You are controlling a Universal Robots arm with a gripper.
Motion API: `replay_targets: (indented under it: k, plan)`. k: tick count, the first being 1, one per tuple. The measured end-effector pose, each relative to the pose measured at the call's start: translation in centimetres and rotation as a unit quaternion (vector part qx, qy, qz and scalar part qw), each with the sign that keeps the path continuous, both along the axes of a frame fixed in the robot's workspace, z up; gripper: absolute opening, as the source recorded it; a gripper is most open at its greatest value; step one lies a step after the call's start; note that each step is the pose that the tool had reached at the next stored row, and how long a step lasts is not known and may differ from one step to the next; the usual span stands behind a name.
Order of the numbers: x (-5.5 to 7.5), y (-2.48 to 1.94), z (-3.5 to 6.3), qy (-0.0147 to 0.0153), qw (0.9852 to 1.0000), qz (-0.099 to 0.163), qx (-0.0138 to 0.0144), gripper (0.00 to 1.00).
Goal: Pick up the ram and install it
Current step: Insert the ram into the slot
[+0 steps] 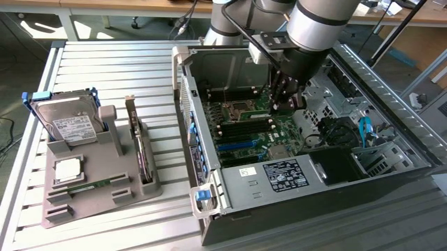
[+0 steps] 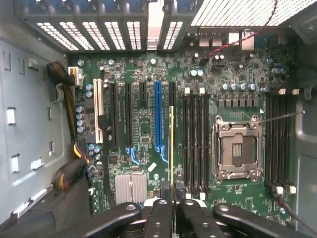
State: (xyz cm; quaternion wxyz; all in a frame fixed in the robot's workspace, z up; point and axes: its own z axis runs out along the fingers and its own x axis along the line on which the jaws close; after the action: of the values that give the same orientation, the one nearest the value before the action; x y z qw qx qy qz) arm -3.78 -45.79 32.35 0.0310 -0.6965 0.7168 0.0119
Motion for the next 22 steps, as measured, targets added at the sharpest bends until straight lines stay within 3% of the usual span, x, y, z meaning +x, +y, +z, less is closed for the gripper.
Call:
replay_targets:
  k: [3, 11, 17, 22]
  plan:
    - [-0.4, 0.31, -0.35, 0.0000, 1.0000, 0.000, 0.0002, 0.12]
    - [-0.4, 1.73, -1.48, 0.0000, 1.0000, 0.000, 0.0004, 0.12]
    - [-0.4, 2.24, -2.68, 0.0000, 1.0000, 0.000, 0.0007, 0.12]
    - [-0.4, 2.36, -3.60, 0.0000, 1.0000, 0.000, 0.0012, 0.12]
